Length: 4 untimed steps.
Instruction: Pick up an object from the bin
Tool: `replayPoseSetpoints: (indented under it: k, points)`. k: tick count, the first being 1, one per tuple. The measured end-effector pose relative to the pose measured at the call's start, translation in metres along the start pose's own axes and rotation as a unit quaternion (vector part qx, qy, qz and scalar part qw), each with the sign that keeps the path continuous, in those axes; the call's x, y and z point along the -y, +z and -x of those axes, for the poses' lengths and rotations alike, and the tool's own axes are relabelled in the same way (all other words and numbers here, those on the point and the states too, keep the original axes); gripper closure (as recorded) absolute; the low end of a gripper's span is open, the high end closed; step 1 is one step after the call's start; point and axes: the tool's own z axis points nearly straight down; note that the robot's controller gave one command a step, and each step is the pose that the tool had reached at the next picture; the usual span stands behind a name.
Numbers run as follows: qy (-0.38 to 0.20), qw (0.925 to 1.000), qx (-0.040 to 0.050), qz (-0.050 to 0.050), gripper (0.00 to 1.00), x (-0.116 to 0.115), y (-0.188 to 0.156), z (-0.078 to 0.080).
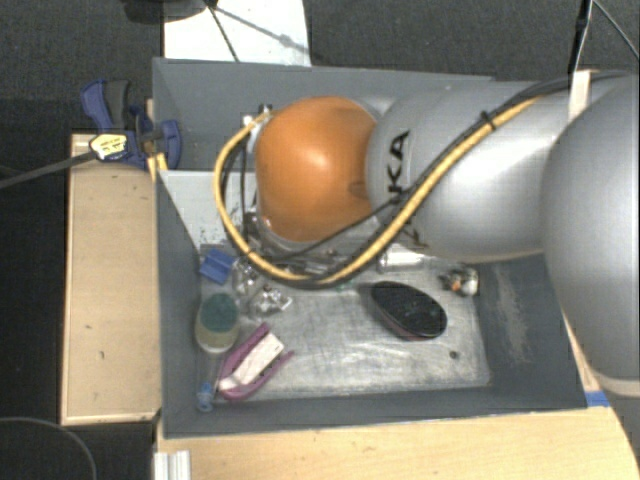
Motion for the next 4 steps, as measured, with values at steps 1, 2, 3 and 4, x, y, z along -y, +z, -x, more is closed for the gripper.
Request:
replayPoseSetpoints:
  k: [1, 2, 3, 4]
  points:
    - [0.001, 1.0000, 0.0019, -0.001, 0.00, 0.001, -0.002, 0.001]
    - [-0.045, 0.9988, 0.0165, -0.005, 0.00, -0.018, 0.084, -0.036]
    - [-0.043, 0.9989, 0.0187, -0.007, 1.00, -0.016, 0.084, -0.035]
    - [-0.053, 0.9986, 0.0063, -0.003, 1.00, -0.030, -0.065, -0.018]
